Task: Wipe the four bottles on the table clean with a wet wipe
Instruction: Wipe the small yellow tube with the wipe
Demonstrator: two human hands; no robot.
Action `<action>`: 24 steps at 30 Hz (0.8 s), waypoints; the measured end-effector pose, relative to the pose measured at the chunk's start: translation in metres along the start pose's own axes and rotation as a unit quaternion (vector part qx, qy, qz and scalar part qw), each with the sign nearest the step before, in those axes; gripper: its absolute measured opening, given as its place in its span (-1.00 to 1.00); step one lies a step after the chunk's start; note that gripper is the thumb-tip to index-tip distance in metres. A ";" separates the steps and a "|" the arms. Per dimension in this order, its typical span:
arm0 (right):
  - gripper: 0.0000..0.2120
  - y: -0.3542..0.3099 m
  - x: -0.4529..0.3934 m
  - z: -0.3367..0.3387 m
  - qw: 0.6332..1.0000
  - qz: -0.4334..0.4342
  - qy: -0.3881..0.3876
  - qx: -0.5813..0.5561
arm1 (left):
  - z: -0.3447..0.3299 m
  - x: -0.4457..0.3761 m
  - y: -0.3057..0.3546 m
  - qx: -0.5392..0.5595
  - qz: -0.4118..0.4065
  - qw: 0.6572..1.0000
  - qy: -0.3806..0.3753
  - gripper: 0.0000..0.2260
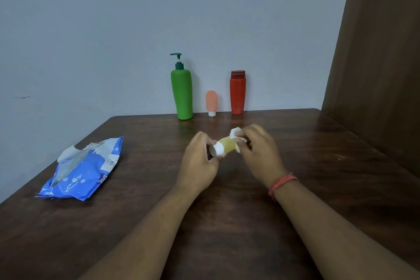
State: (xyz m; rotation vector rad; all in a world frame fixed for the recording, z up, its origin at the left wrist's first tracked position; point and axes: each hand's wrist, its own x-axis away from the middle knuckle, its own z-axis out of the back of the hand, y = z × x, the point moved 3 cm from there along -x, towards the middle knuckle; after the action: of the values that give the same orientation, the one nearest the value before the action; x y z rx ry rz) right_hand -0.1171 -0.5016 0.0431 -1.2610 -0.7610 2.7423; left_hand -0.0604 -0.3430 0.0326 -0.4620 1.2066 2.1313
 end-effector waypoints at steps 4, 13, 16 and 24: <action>-0.91 0.005 -0.005 0.000 0.998 -0.054 0.033 -0.006 | 0.001 0.000 0.001 0.016 0.033 0.999 -0.007 -0.67; -0.86 0.011 -0.001 -0.002 0.995 -0.096 0.035 -0.023 | 0.001 0.001 -0.004 0.048 0.082 0.995 -0.019 -0.71; -0.89 -0.010 0.003 -0.008 0.998 0.029 0.010 -0.056 | 0.000 0.000 -0.008 0.074 0.084 0.994 -0.012 -0.70; -0.86 0.011 -0.007 0.003 0.994 -0.096 0.043 -0.020 | 0.001 0.002 0.002 0.019 0.014 1.000 -0.006 -0.62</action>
State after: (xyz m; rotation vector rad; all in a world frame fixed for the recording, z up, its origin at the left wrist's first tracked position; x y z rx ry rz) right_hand -0.1126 -0.5140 0.0444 -1.2337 -0.8830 2.5164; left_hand -0.0628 -0.3423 0.0333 -0.4167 1.2515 2.1268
